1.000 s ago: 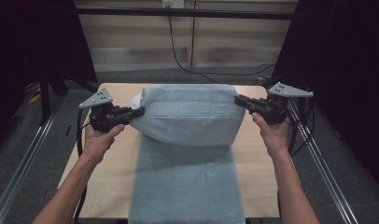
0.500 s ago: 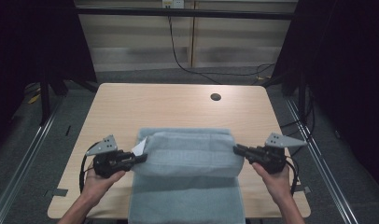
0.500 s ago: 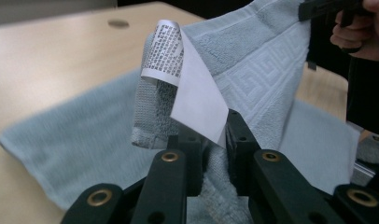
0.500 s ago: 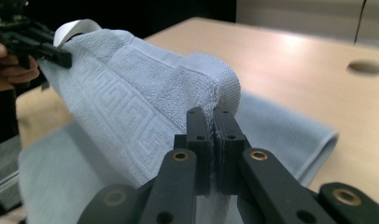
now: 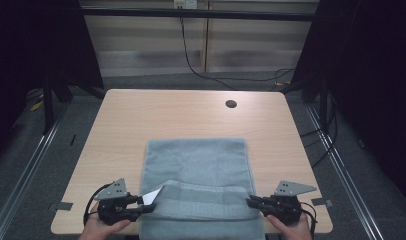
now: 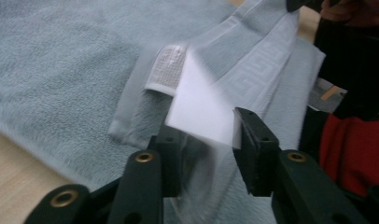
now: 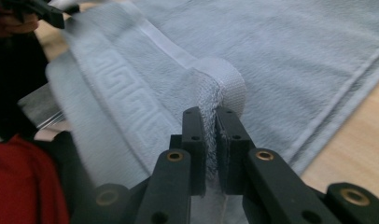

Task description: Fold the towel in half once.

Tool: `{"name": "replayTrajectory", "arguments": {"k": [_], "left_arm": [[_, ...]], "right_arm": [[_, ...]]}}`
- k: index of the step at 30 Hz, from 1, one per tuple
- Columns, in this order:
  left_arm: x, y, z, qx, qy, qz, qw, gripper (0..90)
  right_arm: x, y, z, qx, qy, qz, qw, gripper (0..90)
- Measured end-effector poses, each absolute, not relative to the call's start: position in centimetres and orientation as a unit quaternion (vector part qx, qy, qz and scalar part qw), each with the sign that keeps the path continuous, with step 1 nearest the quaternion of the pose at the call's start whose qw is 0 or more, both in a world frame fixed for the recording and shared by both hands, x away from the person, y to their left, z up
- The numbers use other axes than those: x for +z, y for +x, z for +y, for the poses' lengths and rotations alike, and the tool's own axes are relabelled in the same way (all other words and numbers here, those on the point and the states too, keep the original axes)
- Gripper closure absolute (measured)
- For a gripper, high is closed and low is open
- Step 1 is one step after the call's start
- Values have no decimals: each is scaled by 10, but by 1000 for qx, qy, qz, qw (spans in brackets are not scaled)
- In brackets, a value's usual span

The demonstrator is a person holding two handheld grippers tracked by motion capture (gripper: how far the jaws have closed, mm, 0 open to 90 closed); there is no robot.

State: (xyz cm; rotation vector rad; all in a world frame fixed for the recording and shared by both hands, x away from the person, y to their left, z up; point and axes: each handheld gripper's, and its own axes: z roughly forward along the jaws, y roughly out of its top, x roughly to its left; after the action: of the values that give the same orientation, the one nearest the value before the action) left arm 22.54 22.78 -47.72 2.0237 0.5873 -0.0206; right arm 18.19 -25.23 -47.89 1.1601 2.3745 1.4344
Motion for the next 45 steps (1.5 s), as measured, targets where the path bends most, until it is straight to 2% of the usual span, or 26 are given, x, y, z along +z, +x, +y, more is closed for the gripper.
{"name": "replayTrajectory", "arguments": {"k": [3,5,8,12,16,21,22,24,25,27,29,37,45], "left_arm": [[-474,223,236,-11,827,247,505,596],[-473,230,238,-1,824,263,503,550],[-469,249,235,6,816,271,510,537],[-470,287,223,15,819,296,492,531],[-484,295,208,-2,840,290,459,450],[-494,290,198,8,855,286,432,420],[-495,289,196,6,860,279,428,427],[-495,286,193,11,869,260,421,521],[-495,284,191,18,876,251,413,612],[-494,282,191,11,879,240,412,751],[-491,279,194,-5,878,229,421,875],[-474,261,204,-41,847,216,484,900],[-455,222,212,-91,827,160,531,892]], "right_arm": [[-479,173,-254,476,379,792,59,780],[-479,171,-256,475,385,789,60,722],[-475,178,-261,479,397,780,68,616],[-465,200,-257,476,397,779,97,568],[-470,223,-240,467,376,797,69,541],[-482,237,-221,449,363,816,33,523],[-484,237,-220,443,362,820,28,534],[-487,237,-217,436,358,825,19,588],[-487,235,-216,437,356,826,17,668],[-485,232,-216,443,350,825,12,774],[-482,229,-217,453,345,822,8,820],[-465,206,-226,488,333,807,19,828],[-454,167,-235,507,307,805,6,737]]}}
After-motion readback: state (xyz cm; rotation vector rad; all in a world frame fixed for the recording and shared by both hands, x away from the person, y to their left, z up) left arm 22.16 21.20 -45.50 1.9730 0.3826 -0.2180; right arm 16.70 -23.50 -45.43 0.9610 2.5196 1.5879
